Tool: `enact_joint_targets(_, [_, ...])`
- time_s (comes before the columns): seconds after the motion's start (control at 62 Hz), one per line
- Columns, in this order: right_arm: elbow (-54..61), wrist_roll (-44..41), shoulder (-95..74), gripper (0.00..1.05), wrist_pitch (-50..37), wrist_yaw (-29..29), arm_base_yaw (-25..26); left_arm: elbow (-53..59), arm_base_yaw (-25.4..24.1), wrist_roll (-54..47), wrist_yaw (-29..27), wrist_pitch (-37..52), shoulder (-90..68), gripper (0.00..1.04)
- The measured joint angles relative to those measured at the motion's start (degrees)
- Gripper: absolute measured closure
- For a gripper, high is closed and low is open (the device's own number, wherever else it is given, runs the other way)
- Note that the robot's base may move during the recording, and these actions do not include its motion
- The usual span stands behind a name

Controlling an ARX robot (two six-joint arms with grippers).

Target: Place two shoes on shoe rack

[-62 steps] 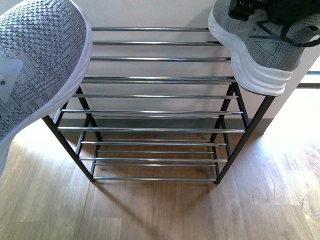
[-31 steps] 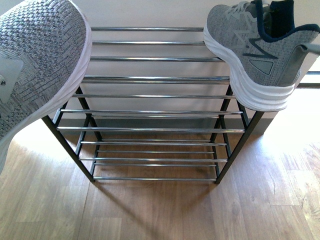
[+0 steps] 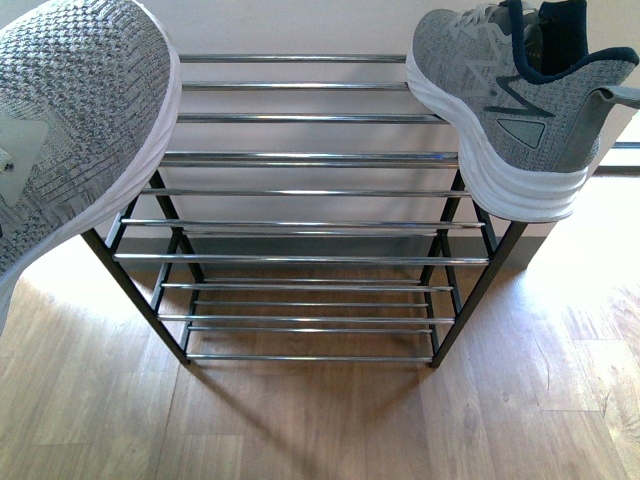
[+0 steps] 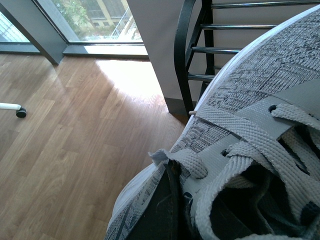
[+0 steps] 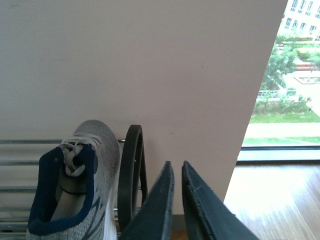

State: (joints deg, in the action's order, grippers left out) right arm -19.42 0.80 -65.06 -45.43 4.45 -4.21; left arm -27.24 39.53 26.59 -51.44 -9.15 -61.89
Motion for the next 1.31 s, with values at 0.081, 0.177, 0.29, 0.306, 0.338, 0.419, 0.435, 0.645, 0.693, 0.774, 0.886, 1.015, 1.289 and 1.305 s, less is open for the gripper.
enact_joint_targets(0.081, [2.4,-0.5,2.2,1.03,-0.1,-0.7,0.4,0.0,0.0,0.0,0.0,0.0,0.0,1.03])
enact_joint_targets(0.177, [5.7,-0.5,5.2,1.03,0.0,-4.3,2.8,0.0,0.0,0.0,0.0,0.0,0.0,1.03])
enact_joint_targets(0.29, [8.5,-0.5,9.0,1.03,0.7,-4.1,4.2,0.0,0.0,0.0,0.0,0.0,0.0,1.03])
enact_joint_targets(0.306, [9.2,-0.5,10.0,1.03,1.0,-4.3,4.2,0.0,0.0,0.0,0.0,0.0,0.0,1.03])
enact_joint_targets(0.338, [10.1,-0.5,11.3,1.03,1.5,-4.4,4.1,0.0,0.0,0.0,0.0,0.0,0.0,1.03])
enact_joint_targets(0.419, [11.4,-0.6,13.5,1.03,2.4,-4.5,4.1,0.0,0.0,0.0,0.0,0.0,0.0,1.03])
enact_joint_targets(0.435, [11.7,-0.6,14.2,1.03,2.8,-4.5,4.1,0.0,0.0,0.0,0.0,0.0,0.0,1.03])
enact_joint_targets(0.645, [14.8,-0.6,21.1,1.03,6.9,-4.5,4.2,0.0,0.0,0.0,0.0,0.0,0.0,1.03])
enact_joint_targets(0.693, [15.2,-0.6,22.5,1.03,7.7,-4.5,4.2,0.0,0.0,0.0,0.0,0.0,0.0,1.03])
enact_joint_targets(0.774, [16.1,-0.6,25.9,1.03,10.1,-4.5,4.2,0.0,0.0,0.0,0.0,0.0,0.0,1.03])
enact_joint_targets(0.886, [18.3,-0.6,27.5,1.03,9.0,-4.5,4.2,0.0,0.0,0.0,0.0,0.0,0.0,1.03])
enact_joint_targets(1.015, [18.3,-0.6,31.8,1.03,12.9,-4.5,4.2,0.0,0.0,0.0,0.0,0.0,0.0,1.03])
enact_joint_targets(1.289, [18.3,-0.6,42.3,1.03,22.7,-4.5,4.2,0.0,0.0,0.0,0.0,0.0,0.0,1.03])
enact_joint_targets(1.305, [18.3,-0.6,43.1,1.03,23.5,-4.5,4.2,0.0,0.0,0.0,0.0,0.0,0.0,1.03])
